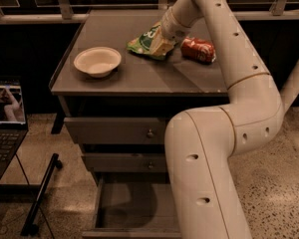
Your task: Place green rice chip bag into bottom drawer
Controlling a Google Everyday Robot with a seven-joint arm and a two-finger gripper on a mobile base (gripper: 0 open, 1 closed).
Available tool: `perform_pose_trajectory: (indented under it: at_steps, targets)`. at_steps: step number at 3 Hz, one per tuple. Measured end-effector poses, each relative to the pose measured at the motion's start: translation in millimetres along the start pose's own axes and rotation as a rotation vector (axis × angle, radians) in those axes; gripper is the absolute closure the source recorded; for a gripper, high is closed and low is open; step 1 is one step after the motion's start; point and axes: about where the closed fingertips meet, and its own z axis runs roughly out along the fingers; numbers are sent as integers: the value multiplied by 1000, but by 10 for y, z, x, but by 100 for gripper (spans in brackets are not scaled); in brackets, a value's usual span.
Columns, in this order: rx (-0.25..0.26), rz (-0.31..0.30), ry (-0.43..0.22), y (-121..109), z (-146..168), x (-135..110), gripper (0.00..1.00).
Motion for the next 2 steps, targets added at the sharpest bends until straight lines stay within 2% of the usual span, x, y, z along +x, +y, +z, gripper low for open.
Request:
perform_pose_trajectory:
  at_steps: [2]
  targets:
    - [-5,-4,-9,12,11,-24,100]
